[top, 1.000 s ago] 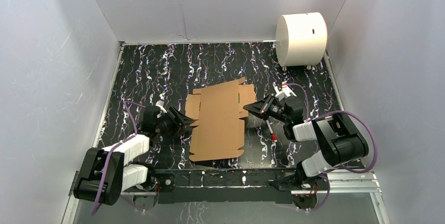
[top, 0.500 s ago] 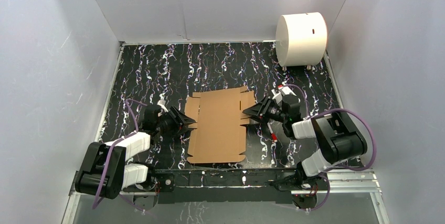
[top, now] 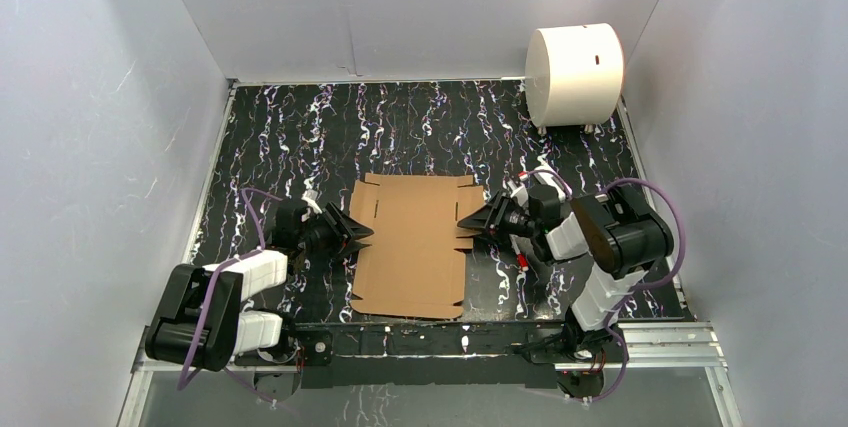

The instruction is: Fold the paper box

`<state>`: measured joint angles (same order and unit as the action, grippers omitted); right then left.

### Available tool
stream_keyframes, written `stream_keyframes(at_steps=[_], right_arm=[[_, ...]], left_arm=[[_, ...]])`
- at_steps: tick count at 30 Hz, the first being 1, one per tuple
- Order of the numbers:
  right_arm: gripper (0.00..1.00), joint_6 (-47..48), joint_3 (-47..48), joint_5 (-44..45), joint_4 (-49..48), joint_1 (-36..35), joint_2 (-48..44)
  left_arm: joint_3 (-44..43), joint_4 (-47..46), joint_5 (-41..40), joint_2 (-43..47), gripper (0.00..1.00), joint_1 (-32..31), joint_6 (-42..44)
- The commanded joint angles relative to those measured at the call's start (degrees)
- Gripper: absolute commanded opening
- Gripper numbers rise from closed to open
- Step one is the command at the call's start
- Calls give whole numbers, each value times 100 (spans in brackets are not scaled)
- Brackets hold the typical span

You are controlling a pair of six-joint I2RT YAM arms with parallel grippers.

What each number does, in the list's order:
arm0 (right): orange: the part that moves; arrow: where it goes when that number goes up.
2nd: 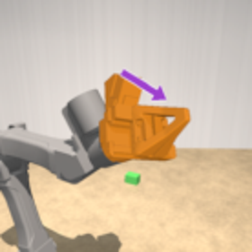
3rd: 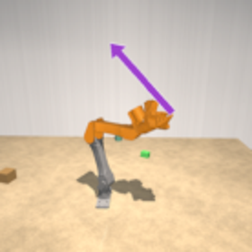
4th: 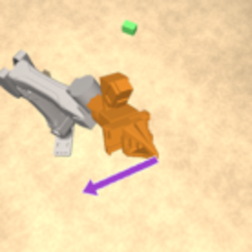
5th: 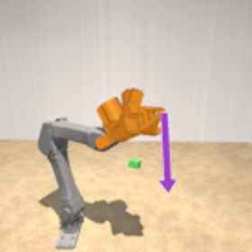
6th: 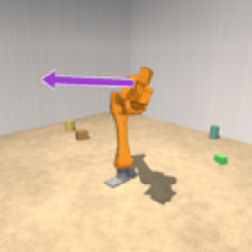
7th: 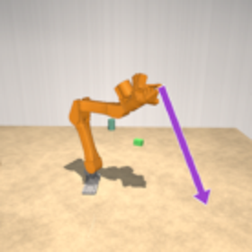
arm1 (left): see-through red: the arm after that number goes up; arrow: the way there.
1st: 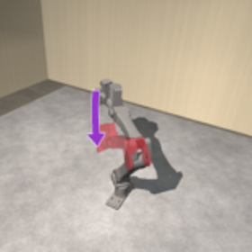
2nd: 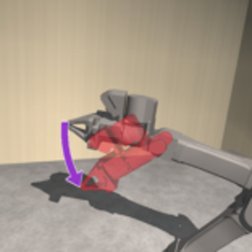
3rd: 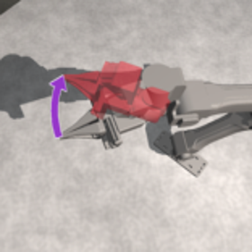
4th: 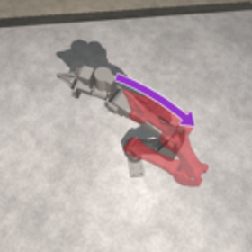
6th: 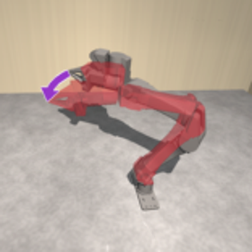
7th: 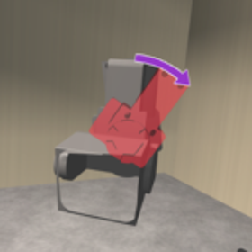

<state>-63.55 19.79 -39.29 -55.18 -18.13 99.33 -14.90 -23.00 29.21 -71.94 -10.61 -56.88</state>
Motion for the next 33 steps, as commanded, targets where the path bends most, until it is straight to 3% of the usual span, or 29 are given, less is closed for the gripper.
stream_keyframes(at_steps=[1, 12, 22, 33], right_arm=[[45, 91, 192, -77, -638, -130, 235], [45, -8, 316, 61, -1152, -377, 798], [18, -500, 394, -216, -1788, -390, 843], [5, -1022, 335, -485, -2211, -252, 360]], left_arm=[[8, -27, 128, -72, 53, -52, -17], [32, -73, 147, -57, 52, -134, -73], [-170, 608, -224, 535, 55, -134, 127], [-292, 980, -435, 860, 61, 30, 160]])
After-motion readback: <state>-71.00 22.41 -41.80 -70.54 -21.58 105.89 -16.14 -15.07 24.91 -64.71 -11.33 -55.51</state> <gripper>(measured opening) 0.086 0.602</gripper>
